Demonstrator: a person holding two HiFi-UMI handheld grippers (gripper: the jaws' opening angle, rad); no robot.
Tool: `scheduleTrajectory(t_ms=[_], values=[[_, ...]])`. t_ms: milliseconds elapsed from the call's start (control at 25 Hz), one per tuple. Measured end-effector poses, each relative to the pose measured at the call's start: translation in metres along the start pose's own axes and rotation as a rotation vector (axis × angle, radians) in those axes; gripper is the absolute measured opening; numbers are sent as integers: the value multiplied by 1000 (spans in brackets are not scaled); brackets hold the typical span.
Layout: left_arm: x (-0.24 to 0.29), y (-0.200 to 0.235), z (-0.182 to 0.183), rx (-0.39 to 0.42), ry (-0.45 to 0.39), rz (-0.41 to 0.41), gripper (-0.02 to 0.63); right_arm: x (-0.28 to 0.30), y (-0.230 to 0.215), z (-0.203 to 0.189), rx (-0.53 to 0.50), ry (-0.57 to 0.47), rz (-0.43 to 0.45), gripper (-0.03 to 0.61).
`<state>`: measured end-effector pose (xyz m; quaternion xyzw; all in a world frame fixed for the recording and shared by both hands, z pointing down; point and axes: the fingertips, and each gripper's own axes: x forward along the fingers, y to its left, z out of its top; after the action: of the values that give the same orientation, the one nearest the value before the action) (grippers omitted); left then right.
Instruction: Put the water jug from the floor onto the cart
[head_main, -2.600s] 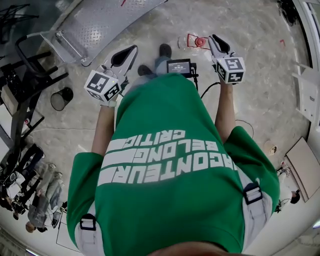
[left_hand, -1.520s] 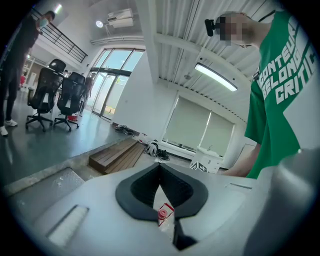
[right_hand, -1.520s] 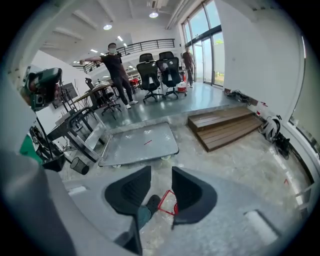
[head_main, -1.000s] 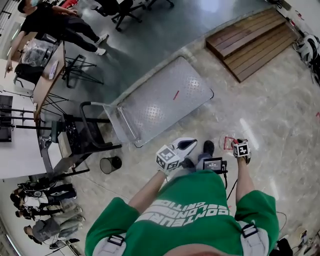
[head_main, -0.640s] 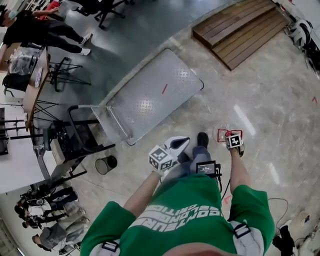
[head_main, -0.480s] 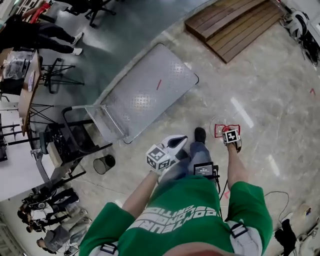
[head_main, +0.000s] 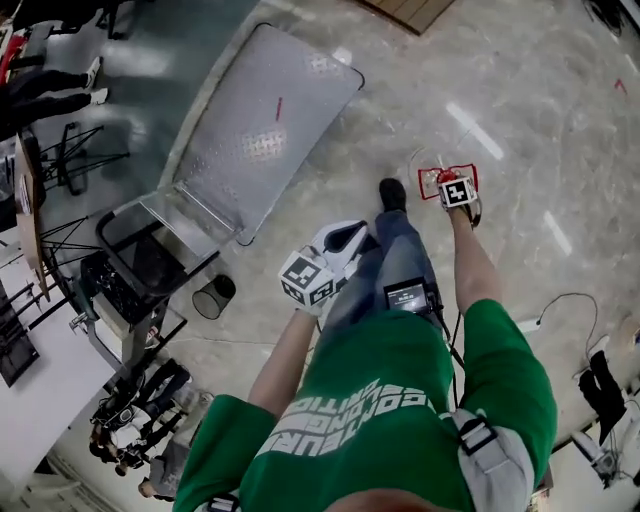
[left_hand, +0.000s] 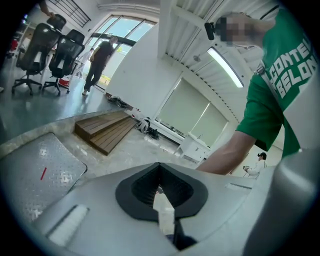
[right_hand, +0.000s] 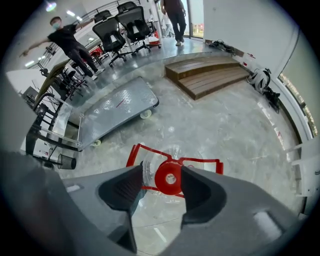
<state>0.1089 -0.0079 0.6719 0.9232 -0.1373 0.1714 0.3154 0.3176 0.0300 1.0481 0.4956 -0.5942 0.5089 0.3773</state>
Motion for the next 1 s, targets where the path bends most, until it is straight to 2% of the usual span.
scheduleTrajectory(t_ms=[80,160,360,520,760,1000], values=[[1,-2,-8,-12,13,0,14,-1,-12,-17,5,81,-79,219],[2,-4,-18,-25,28,-1,14,0,-26,-27,-3,119,-155,219],[-4,-9,-35,-52,54,6,14,13,-17,-13,-8,19,-146,219],[-6,-9,-46,-70,64,17,14,12,-18,-7,-30,-52,-210,218],[-2,-10,-53,-92,68,24,14,10,-23,-12,4,-106,-247,242],[2,-12,-57,-110,84,18,14,8,-25,-10,-13,-98,-299,249]])
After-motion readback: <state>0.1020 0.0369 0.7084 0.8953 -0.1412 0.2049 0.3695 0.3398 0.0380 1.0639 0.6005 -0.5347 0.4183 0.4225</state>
